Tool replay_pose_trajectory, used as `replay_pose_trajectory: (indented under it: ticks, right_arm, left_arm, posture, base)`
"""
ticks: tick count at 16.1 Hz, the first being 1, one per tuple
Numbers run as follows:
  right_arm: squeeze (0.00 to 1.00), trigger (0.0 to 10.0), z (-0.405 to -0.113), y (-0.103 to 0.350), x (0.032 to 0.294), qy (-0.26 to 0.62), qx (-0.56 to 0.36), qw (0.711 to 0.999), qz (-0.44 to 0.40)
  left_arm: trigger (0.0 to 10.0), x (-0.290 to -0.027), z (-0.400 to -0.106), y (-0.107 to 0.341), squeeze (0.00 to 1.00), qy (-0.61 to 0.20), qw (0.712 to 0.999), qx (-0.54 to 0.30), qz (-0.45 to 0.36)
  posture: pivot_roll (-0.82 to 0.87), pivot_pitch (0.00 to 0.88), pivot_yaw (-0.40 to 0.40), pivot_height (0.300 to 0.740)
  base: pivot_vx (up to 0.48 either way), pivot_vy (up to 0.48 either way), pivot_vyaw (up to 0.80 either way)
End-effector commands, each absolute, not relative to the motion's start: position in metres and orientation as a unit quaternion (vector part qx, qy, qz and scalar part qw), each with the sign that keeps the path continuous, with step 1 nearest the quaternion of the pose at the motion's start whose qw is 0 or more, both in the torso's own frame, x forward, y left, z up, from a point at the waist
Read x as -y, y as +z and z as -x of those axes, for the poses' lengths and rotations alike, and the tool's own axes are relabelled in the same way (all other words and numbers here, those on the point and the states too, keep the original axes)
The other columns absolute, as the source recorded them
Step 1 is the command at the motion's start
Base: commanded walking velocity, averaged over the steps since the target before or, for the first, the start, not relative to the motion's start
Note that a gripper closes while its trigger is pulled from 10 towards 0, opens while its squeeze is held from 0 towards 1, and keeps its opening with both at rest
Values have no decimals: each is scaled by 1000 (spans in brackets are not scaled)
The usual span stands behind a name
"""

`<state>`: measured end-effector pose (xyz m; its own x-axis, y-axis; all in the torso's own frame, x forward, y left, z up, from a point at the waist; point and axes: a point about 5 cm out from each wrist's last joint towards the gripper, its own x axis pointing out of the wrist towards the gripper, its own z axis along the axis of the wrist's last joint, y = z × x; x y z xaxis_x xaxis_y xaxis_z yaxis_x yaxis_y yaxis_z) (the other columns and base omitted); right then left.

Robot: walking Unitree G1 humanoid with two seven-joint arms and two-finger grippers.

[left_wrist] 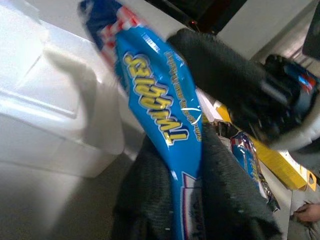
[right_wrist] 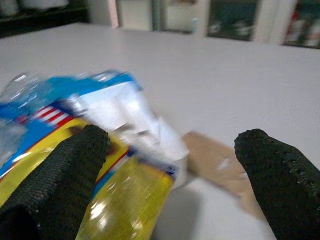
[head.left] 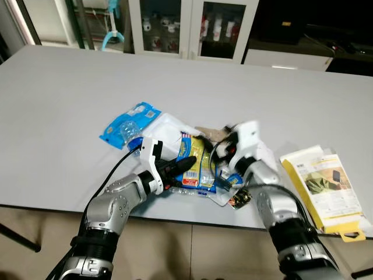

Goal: Picking trash to rubbish bin

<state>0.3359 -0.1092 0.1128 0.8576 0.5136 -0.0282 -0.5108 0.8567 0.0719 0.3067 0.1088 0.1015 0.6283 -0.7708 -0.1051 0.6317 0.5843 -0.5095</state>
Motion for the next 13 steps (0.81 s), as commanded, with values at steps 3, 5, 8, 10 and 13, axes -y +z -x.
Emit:
replay_pose_trajectory:
  ticks: [3, 5, 8, 10, 13]
  right_arm:
    - [0, 10000, -335, 116, 122, 276, -29, 960, -25]
    - [0, 10000, -331, 115, 122, 297, -39, 954, -15]
    - [0, 10000, -329, 113, 129, 304, -52, 951, -1]
    - [0, 10000, -327, 113, 134, 311, -58, 949, 1]
    - [0, 10000, -317, 109, 145, 345, -78, 935, 17]
  left_arm:
    - [0, -107, -305, 103, 0, -403, 877, -158, 206]
    - [0, -106, -305, 103, 0, -404, 877, -159, 205]
    - [0, -108, -306, 102, 0, -398, 880, -159, 202]
    - [0, -112, -306, 103, 0, -395, 883, -157, 201]
    - [0, -118, -306, 104, 0, -388, 887, -154, 198]
  posture:
    - [-4, 49, -62, 740]
    - [-3, 49, -62, 740]
    - [-3, 48, -62, 740]
    - [-2, 47, -61, 740]
    - [0, 51, -64, 740]
  base:
    - [0, 0, 0]
    - [0, 0, 0]
    - [0, 0, 0]
    - [0, 0, 0]
    - [0, 0, 0]
